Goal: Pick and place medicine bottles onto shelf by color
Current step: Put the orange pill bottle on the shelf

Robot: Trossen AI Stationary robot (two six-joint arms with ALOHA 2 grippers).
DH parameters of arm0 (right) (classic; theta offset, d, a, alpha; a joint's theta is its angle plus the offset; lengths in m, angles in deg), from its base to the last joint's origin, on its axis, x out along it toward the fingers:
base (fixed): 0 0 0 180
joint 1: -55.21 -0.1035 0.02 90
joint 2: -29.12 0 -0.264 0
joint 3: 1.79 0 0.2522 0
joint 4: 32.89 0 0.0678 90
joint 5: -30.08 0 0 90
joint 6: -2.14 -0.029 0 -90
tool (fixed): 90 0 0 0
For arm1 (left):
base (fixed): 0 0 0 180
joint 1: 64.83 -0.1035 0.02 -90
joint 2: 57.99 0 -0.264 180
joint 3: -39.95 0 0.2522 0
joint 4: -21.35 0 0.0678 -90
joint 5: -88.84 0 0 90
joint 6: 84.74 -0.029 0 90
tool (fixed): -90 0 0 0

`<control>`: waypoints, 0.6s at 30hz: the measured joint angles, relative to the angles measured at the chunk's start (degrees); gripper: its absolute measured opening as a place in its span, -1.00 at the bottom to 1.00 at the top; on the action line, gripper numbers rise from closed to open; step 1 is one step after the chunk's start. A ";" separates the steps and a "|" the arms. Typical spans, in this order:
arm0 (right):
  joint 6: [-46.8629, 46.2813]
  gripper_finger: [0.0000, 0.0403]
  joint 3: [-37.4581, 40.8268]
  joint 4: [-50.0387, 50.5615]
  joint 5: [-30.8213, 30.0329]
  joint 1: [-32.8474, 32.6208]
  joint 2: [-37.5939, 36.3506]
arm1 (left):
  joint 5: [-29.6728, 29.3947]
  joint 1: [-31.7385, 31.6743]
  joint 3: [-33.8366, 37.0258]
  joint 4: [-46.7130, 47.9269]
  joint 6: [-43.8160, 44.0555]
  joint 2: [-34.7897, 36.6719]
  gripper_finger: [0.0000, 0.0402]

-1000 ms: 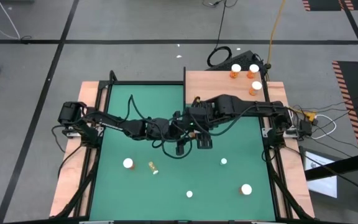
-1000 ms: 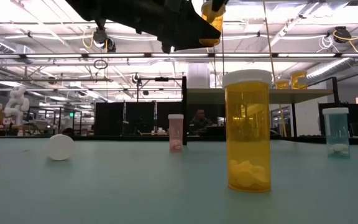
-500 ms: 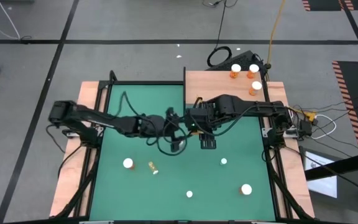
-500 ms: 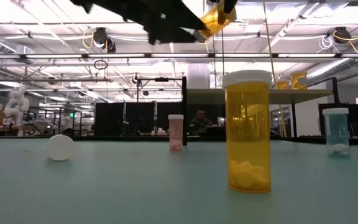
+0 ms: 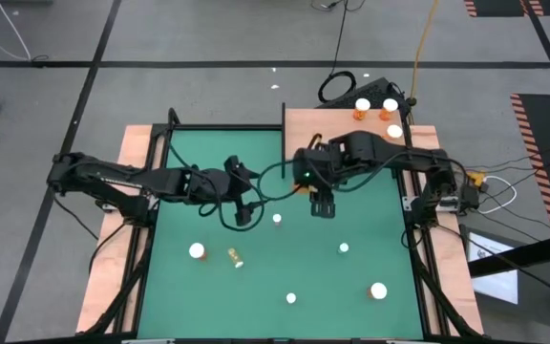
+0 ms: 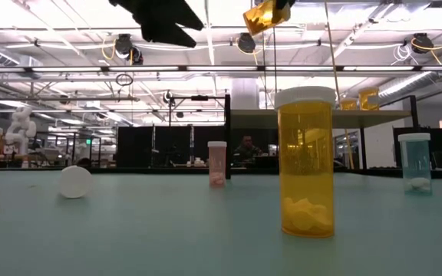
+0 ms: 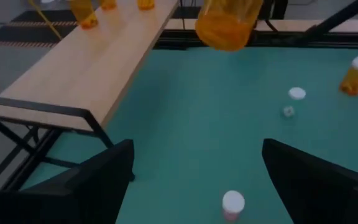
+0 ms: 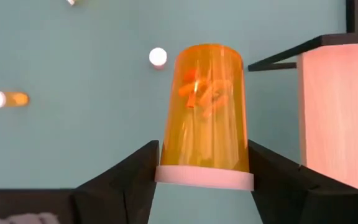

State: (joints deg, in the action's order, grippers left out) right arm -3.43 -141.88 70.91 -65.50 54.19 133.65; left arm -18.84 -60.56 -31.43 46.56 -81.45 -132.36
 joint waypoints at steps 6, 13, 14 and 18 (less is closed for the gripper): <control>-0.87 0.01 0.09 0.04 0.59 1.89 -1.59 | -0.62 -0.46 0.02 -4.24 -2.09 -0.04 0.78; -0.55 0.04 2.32 -0.02 1.39 2.14 -1.88 | -0.38 -0.37 0.02 -15.13 -8.49 -0.04 0.61; -0.21 0.04 2.79 0.00 1.37 1.96 -1.92 | -0.38 -0.39 0.02 -15.70 -9.12 -0.04 0.54; 1.52 0.04 4.78 -0.55 1.32 1.28 -1.94 | 0.09 -0.81 0.00 -18.25 -10.34 -0.58 0.24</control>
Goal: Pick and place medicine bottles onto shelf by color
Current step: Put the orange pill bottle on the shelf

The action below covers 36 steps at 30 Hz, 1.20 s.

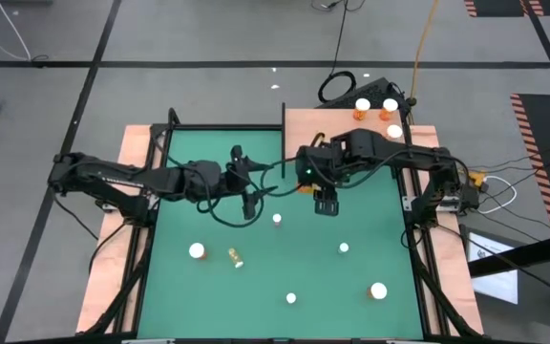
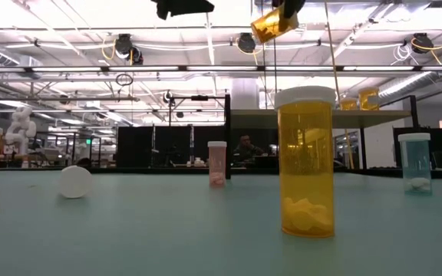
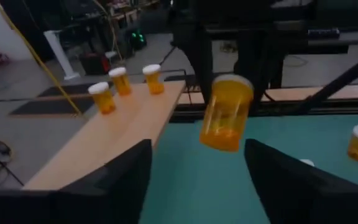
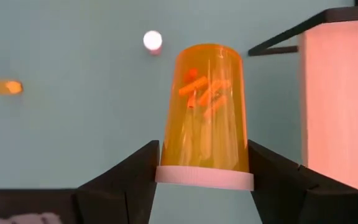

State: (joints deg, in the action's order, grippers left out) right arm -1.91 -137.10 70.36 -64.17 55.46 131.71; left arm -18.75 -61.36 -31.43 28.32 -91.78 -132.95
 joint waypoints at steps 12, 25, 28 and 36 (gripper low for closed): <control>6.65 0.05 6.87 -11.64 -0.11 -0.05 0.04 | 14.59 -2.72 0.00 -3.79 0.31 -7.28 0.27; 9.83 0.05 8.25 -14.25 -0.13 0.02 0.04 | 13.45 -4.64 0.04 -3.30 -2.15 -10.08 0.92; 10.92 0.05 8.25 -15.64 -0.13 0.02 0.04 | 13.45 -4.64 0.03 -3.99 -2.53 -9.98 0.80; 12.47 0.05 8.25 -17.51 -0.13 0.02 0.04 | 13.43 -4.64 0.02 -3.48 -3.26 -10.26 0.39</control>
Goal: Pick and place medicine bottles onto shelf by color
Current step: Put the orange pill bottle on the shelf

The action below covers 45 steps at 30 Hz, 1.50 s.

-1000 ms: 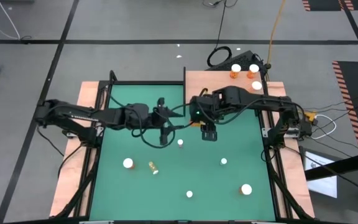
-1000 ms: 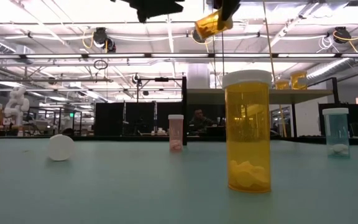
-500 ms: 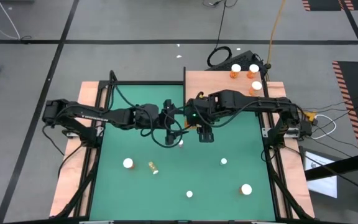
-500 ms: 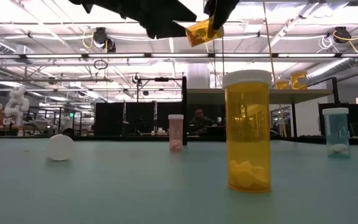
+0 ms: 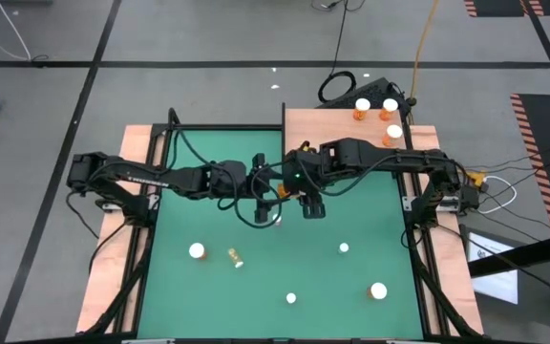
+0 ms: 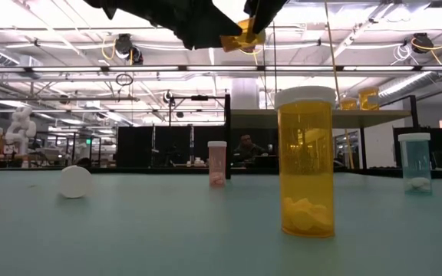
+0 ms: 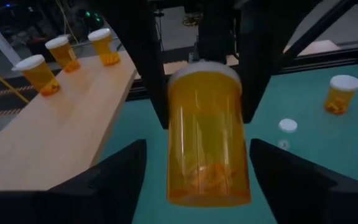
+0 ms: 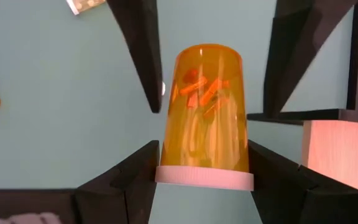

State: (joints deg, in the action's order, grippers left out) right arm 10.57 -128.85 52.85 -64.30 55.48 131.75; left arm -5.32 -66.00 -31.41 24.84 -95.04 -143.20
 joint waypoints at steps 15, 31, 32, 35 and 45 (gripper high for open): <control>0.27 0.10 0.00 -1.86 -3.11 0.03 -1.21 | -0.78 -1.44 0.00 0.47 -0.08 0.19 -0.06; 2.97 0.73 -0.09 -10.87 -3.07 -0.02 -10.85 | 0.61 -1.25 0.00 -1.96 5.42 5.26 -0.07; 2.97 0.73 -0.09 -11.12 -3.15 -0.02 -11.09 | 0.91 -1.13 -0.10 -2.83 6.04 5.31 -0.06; 2.84 0.73 -0.09 -12.38 -5.55 -0.02 -11.30 | 1.14 -0.86 -0.02 -3.74 6.97 5.11 -0.03; 3.25 0.73 -0.09 -14.50 -5.88 -0.71 -11.26 | 2.77 -0.09 -0.02 -13.01 4.59 5.14 -0.08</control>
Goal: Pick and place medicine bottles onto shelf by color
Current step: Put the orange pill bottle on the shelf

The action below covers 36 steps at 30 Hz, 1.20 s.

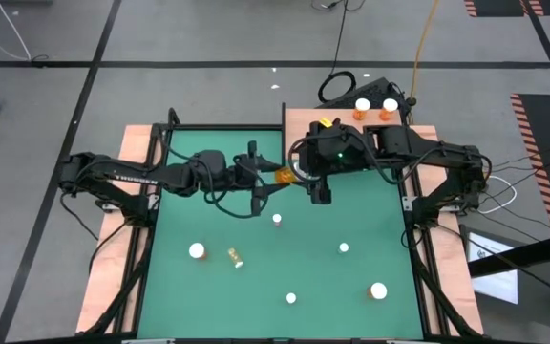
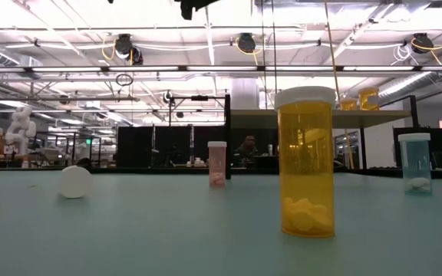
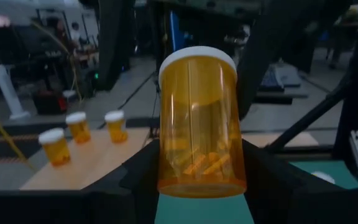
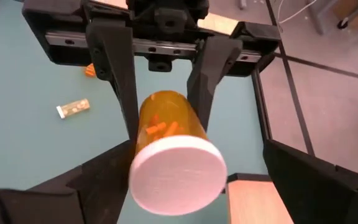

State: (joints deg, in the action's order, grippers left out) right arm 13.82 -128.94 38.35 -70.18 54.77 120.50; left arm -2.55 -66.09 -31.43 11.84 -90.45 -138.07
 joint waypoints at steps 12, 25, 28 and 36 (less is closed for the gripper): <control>-0.50 0.68 0.02 -1.51 -0.04 -1.74 -1.54 | 1.95 0.00 0.00 -3.58 -1.14 0.00 -0.06; -3.06 0.41 0.02 -1.56 4.50 -1.54 -1.84 | 1.99 0.07 0.00 -3.86 -1.08 0.00 -0.05; -3.08 0.24 0.02 -1.94 4.50 -1.54 -1.81 | 1.99 0.07 0.00 -3.84 -1.08 0.00 -0.06; -3.48 -0.01 0.02 -1.98 4.46 -1.54 -1.81 | 2.02 0.07 0.00 -3.35 -0.75 0.00 0.03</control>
State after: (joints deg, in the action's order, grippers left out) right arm 10.34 -128.92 36.37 -65.73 53.23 118.68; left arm -0.54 -66.02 -31.43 8.49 -91.20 -138.07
